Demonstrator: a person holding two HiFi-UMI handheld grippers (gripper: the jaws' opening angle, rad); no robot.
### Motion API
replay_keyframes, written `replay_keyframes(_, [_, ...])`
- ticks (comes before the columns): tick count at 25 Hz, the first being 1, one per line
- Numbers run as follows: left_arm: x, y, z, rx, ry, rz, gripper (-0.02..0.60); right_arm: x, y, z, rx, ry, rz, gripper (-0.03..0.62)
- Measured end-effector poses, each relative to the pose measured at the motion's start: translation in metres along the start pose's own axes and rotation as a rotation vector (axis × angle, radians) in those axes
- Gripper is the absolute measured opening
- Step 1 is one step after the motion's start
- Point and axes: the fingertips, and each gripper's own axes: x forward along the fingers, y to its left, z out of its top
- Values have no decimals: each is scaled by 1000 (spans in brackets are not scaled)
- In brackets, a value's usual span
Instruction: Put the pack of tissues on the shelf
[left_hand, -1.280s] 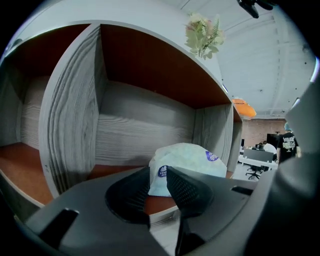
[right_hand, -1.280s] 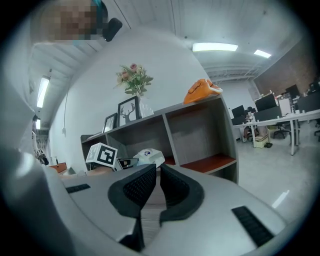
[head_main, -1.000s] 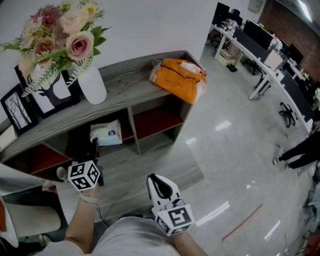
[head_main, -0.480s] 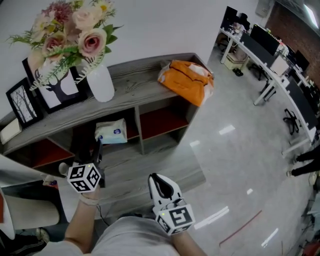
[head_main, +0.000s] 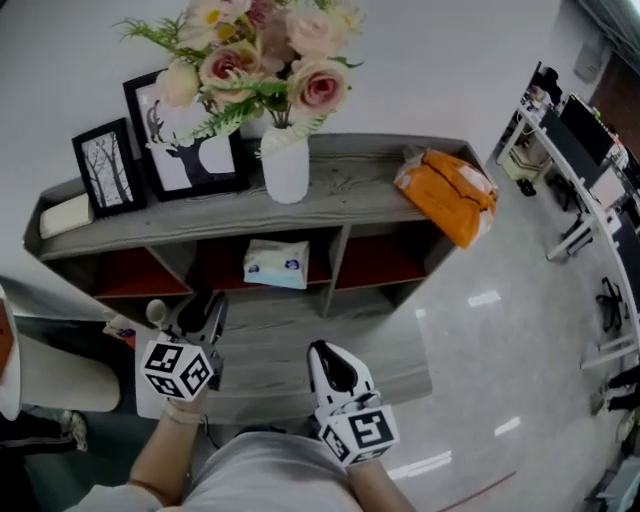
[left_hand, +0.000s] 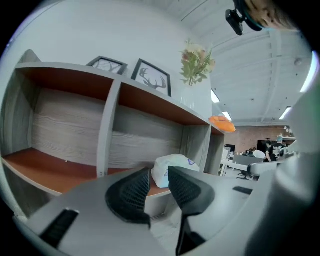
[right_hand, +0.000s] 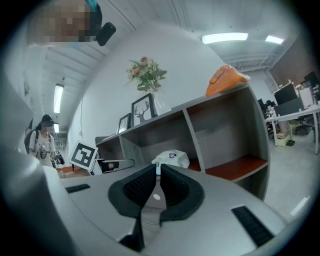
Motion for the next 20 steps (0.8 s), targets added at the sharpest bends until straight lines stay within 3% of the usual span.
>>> replay_keyframes(11, [-83,34,-3,-58,-52,84,40,56,58,-1,-17,22,215,37])
replay_keyframes(20, [-132,47,-18,-120,-76,124,28,80,110,-20,-33,79,367,37])
